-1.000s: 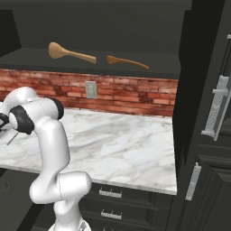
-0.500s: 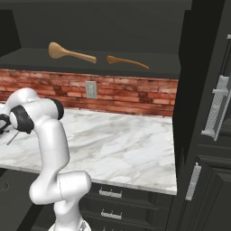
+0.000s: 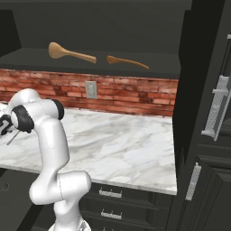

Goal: Organize the utensils by type. Pick up the wooden spoons from the counter and place them in the open cabinet. Then pick up the metallic utensils from the counter and place them in the open drawer.

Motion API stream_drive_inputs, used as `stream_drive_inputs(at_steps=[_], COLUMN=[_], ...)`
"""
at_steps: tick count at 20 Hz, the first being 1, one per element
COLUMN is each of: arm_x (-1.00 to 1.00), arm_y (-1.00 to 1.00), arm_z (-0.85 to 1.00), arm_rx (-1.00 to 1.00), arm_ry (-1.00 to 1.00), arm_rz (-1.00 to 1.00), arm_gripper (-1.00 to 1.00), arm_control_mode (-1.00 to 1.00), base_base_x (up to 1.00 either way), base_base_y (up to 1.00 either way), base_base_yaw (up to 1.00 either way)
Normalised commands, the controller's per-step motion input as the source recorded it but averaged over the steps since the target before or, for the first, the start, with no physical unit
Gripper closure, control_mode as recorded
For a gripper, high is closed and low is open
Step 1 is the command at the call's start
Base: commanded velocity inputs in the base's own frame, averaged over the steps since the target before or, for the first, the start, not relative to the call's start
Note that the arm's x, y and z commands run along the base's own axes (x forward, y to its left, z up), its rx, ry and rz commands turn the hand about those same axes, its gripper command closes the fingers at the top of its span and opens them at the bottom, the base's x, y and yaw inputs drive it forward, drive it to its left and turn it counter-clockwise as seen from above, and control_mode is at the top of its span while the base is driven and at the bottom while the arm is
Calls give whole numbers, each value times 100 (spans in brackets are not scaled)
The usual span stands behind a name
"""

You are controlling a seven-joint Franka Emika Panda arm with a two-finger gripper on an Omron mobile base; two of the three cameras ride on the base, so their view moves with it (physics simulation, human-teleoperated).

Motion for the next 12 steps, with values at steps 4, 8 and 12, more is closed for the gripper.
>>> stream_drive_inputs(at_steps=[4, 8, 12], arm_x=[11, 9, 10], arm_y=[7, 9, 8], arm_z=[-9, -5, -6], arm_rx=[0, 0, 0], arm_ry=[0, 0, 0], arm_rz=[0, 0, 0], arm_gripper=[-100, -100, -100], arm_control_mode=[-100, -100, -100], base_base_x=[0, 0, 0], base_base_y=[0, 0, 0], base_base_yaw=[0, 0, 0])
